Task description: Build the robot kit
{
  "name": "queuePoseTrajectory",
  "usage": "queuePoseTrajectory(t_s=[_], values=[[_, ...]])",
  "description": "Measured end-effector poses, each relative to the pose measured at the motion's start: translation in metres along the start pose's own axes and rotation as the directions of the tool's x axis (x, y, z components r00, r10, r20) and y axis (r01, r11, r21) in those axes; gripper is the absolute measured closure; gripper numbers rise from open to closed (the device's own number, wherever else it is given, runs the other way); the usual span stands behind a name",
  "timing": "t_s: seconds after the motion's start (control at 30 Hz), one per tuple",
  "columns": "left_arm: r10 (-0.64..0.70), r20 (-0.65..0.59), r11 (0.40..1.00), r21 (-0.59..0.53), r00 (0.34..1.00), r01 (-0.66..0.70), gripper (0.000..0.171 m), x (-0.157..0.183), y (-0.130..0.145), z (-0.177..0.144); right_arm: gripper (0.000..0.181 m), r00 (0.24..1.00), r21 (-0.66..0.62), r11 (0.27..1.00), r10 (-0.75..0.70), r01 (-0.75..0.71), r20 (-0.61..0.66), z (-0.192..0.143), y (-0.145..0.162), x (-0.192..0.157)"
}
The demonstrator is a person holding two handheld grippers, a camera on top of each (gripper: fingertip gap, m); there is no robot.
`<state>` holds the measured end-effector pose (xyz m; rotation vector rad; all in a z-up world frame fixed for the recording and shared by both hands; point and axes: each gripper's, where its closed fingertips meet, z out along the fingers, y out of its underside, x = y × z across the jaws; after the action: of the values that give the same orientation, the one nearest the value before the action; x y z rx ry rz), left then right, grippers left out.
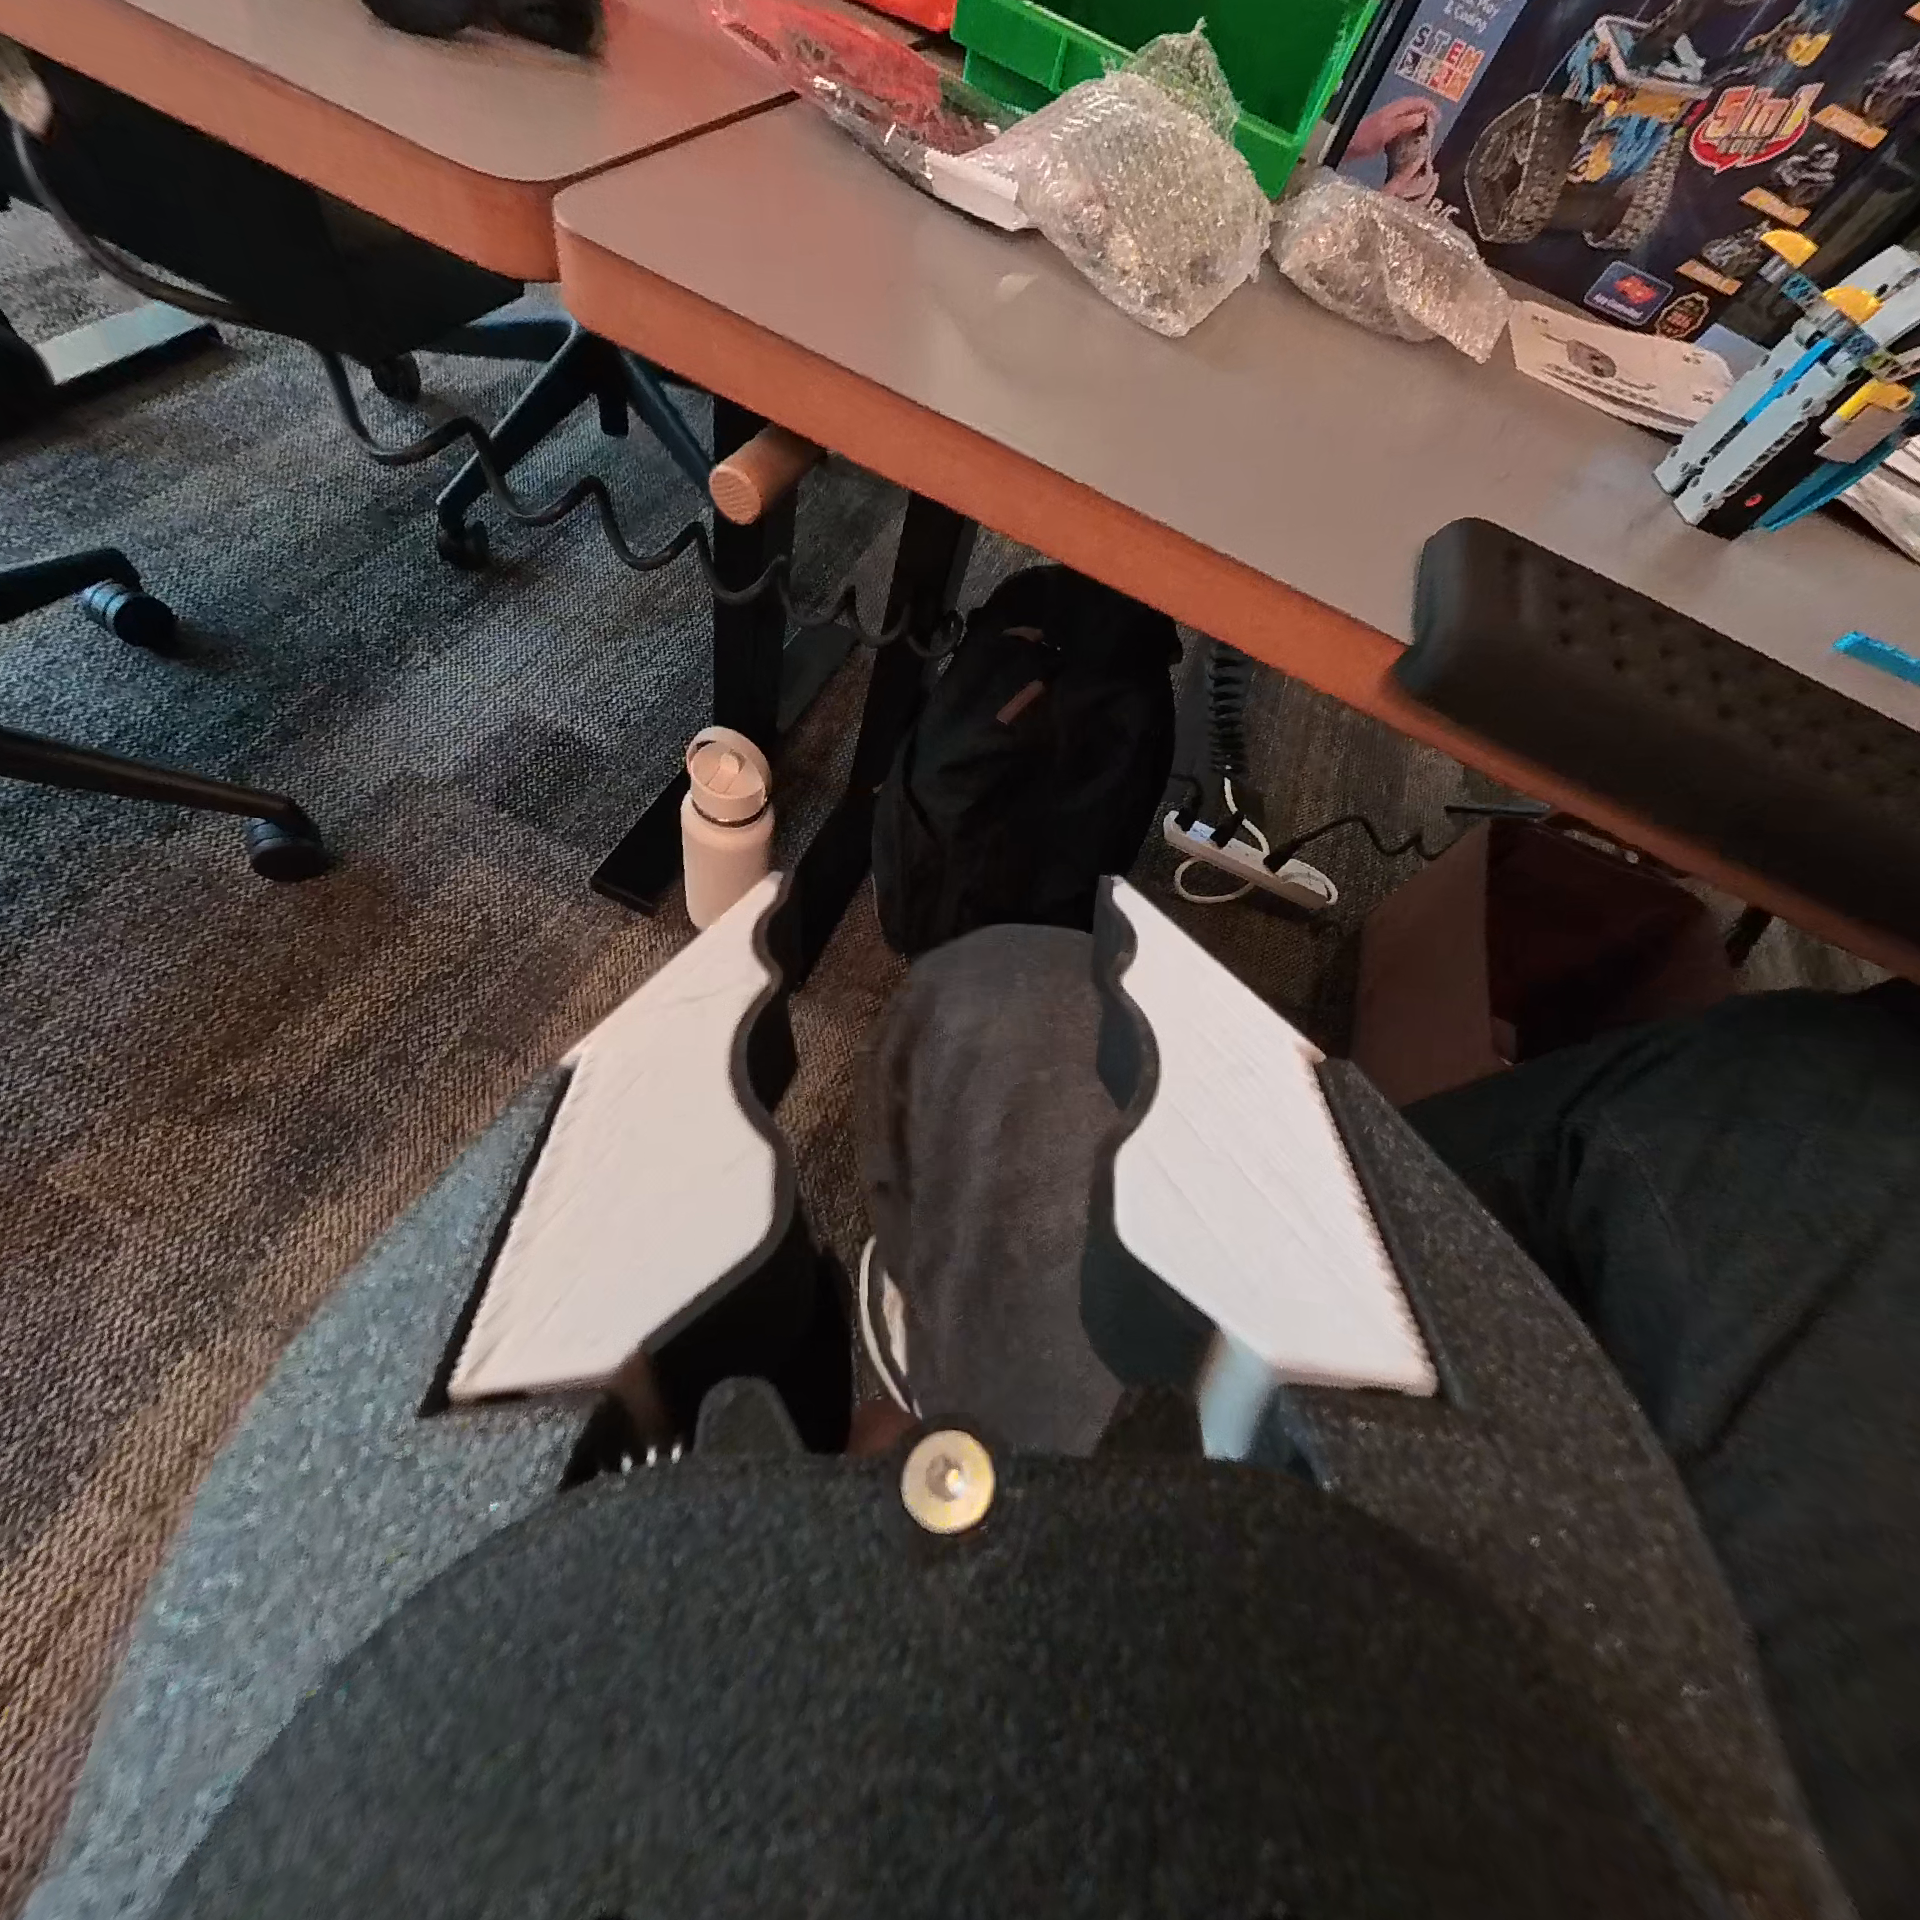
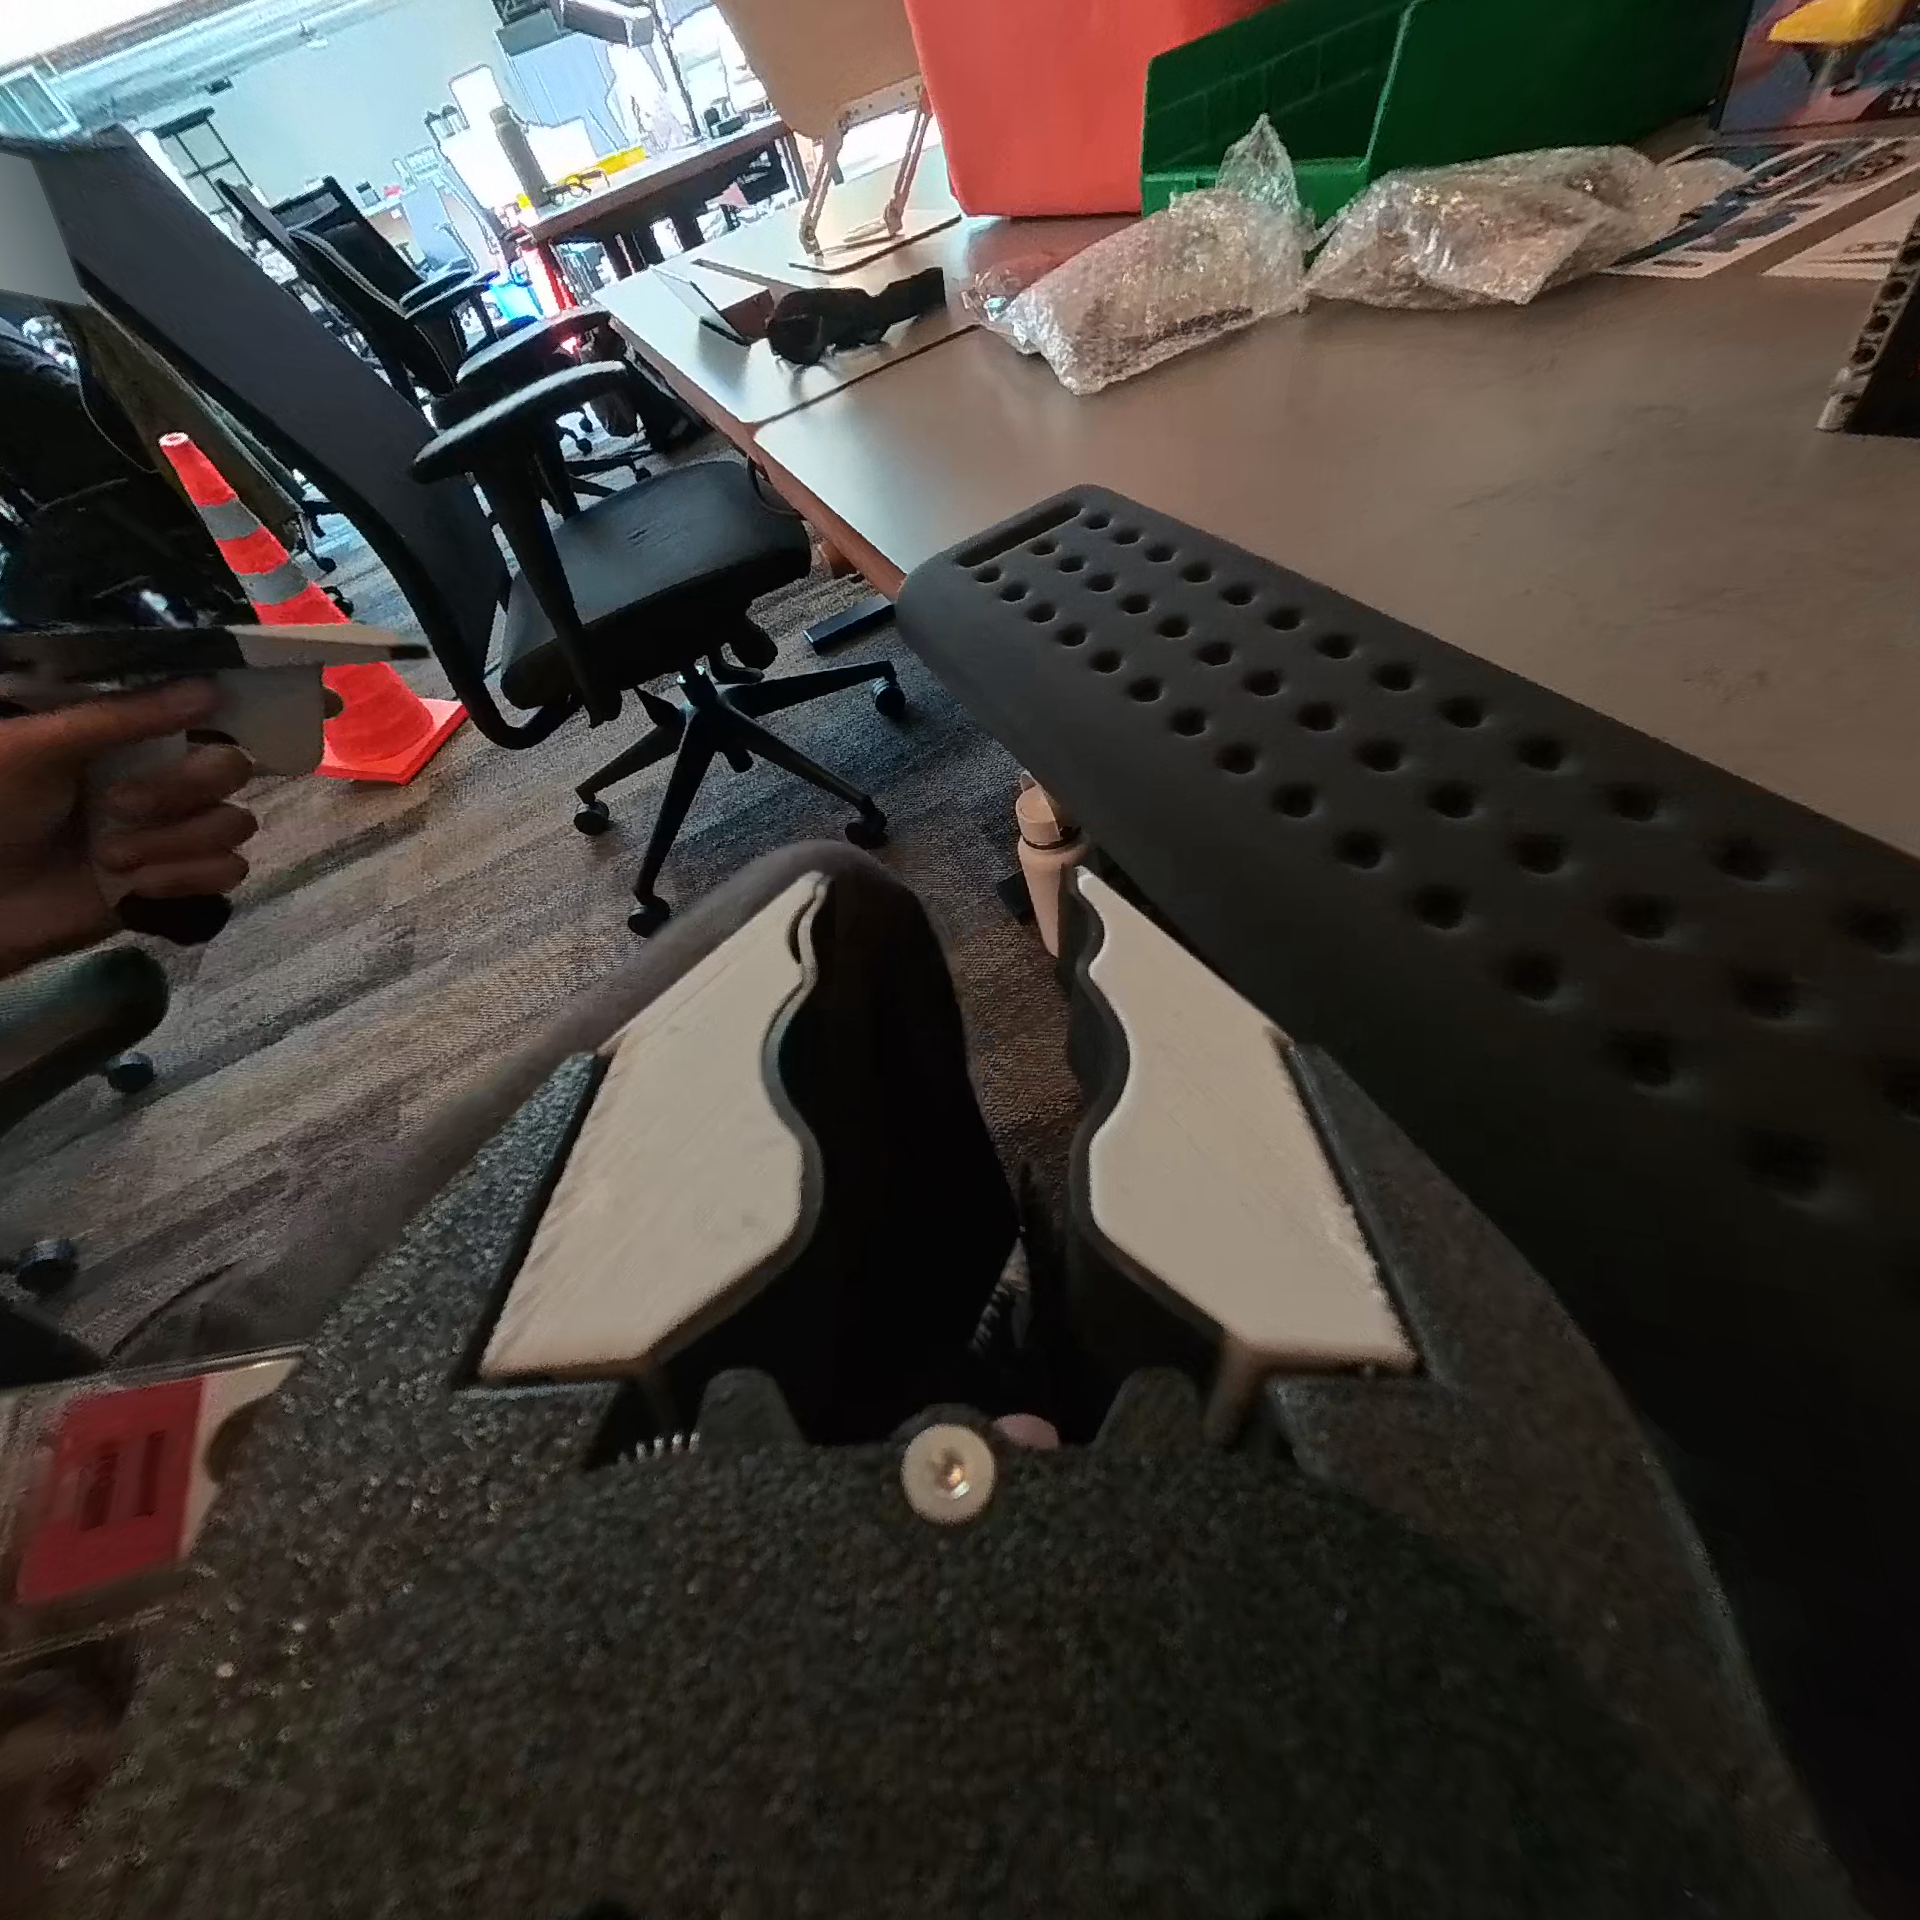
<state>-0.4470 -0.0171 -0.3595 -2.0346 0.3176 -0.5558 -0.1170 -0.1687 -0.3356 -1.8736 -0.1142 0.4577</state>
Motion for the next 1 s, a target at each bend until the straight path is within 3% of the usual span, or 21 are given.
queuePoseTrajectory(t_s=[0.1,0.23,0.37,0.47,0.53,0.6,0.67,0.8,0.87,1.0], values=[[-0.016,0.026,1.000,0.001,1.000,0.016,0.114,-0.011,0.006,-0.016,0.138,0.992,-0.040,0.993,-0.110,0.113,0.055,0.013,0.004,-0.016],[-0.065,0.143,0.997,0.040,0.988,0.059,0.115,-0.053,0.022,-0.073,0.139,0.923,-0.109,0.957,-0.225,0.270,0.312,0.061,0.022,-0.080],[-0.292,0.265,0.954,0.151,0.919,0.259,0.117,-0.107,0.044,-0.151,0.139,0.781,-0.236,0.911,-0.132,0.339,0.610,0.157,0.062,-0.175],[-0.429,0.356,0.900,0.252,0.831,0.356,0.117,-0.144,0.064,-0.208,0.137,0.684,-0.281,0.873,-0.079,0.398,0.725,0.262,0.103,-0.252],[-0.485,0.430,0.872,0.300,0.761,0.386,0.117,-0.165,0.086,-0.245,0.136,0.654,-0.290,0.861,-0.063,0.418,0.754,0.352,0.150,-0.301],[-0.532,0.523,0.846,0.343,0.666,0.408,0.117,-0.186,0.115,-0.281,0.136,0.638,-0.257,0.842,-0.128,0.475,0.759,0.450,0.218,-0.342],[-0.530,0.640,0.846,0.349,0.557,0.404,0.117,-0.211,0.143,-0.315,0.137,0.674,-0.220,0.847,-0.201,0.484,0.711,0.553,0.288,-0.372],[-0.431,0.837,0.873,0.292,0.337,0.391,0.117,-0.267,0.186,-0.365,0.139,0.774,-0.244,0.887,-0.175,0.392,0.608,0.729,0.405,-0.426],[-0.426,0.853,0.866,0.288,0.302,0.409,0.116,-0.296,0.192,-0.366,0.139,0.776,-0.244,0.867,-0.223,0.434,0.589,0.798,0.462,-0.448],[-0.442,0.833,0.853,0.274,0.334,0.445,0.115,-0.356,0.190,-0.352,0.139,0.777,-0.316,0.786,-0.302,0.530,0.552,0.898,0.560,-0.466]])
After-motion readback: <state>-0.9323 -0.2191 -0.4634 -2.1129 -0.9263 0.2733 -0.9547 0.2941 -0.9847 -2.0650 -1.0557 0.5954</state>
